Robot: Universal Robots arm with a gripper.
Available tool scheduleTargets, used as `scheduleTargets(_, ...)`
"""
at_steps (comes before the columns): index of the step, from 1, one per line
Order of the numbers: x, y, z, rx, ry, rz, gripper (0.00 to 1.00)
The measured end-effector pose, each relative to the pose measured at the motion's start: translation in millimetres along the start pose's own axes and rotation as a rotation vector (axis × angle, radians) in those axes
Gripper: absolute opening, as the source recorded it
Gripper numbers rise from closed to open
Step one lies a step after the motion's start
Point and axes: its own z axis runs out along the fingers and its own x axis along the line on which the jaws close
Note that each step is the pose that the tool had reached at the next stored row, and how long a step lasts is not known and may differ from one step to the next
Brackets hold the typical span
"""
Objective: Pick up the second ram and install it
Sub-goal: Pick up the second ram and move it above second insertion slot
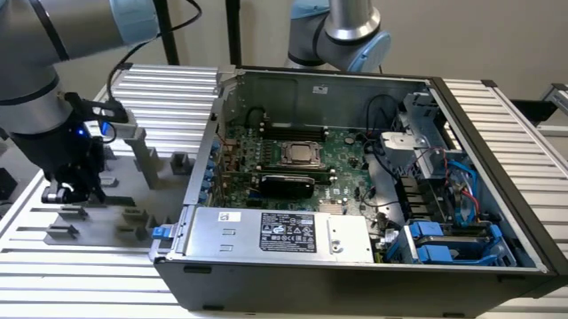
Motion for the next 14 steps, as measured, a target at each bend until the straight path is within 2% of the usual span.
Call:
scheduleTargets(9, -0.8, -0.4, -39.7, -0.0014, 0.0, 0.0, 0.0)
scheduleTargets(14, -1.3, -6.1, -62.8, -0.0015, -0.0008, 0.0, 0.0)
